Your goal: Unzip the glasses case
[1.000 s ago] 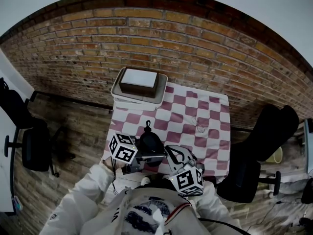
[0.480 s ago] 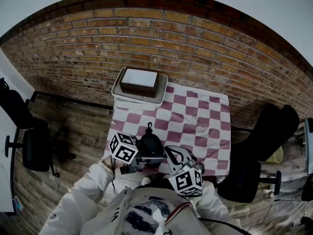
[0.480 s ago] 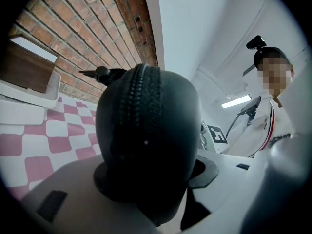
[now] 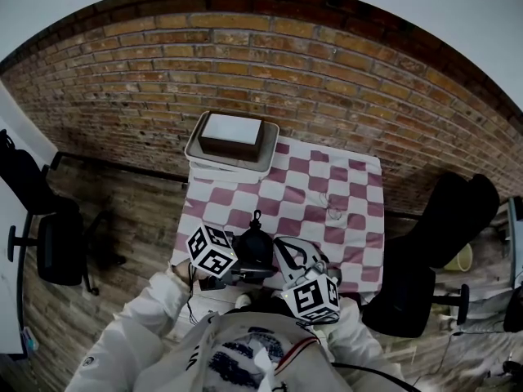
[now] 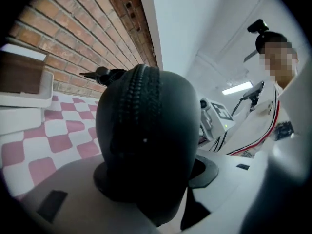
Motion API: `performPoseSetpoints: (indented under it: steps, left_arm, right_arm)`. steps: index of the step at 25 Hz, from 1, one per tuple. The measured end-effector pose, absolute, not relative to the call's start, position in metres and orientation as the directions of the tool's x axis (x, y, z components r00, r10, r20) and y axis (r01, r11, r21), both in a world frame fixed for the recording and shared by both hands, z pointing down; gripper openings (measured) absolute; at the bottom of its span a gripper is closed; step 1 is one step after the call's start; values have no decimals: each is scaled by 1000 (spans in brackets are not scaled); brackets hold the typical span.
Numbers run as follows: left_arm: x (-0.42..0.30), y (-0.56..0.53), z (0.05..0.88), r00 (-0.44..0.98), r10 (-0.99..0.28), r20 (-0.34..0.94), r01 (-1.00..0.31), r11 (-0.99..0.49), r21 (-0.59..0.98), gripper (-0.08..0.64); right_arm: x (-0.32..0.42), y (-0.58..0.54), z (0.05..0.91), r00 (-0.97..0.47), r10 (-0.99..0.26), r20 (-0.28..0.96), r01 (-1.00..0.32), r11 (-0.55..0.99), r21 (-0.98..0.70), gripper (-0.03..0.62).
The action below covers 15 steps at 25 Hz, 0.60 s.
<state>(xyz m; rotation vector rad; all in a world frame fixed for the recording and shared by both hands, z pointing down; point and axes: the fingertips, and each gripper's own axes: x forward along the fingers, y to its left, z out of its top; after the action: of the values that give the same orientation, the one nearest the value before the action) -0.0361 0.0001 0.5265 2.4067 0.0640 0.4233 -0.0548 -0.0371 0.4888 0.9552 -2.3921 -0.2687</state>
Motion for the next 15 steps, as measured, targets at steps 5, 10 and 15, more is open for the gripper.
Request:
performPoseSetpoints:
  steps: [5,10,15]
  left_arm:
    - [-35,5,531,929,178,324,-70,-776,626,253]
    - [-32,11,532,929,191,316,-60,-766,640,253]
    - [-28,18,539,915,214,341,-60,-765,641,253]
  right_arm:
    - [-52,-34,492,-603,-680,417,-565,733,378,17]
    - [-51,-32,490,-603,-682,415,-561,732,387,17]
    - [-47,-29,492,-604,-682,414,-559,732,390,17]
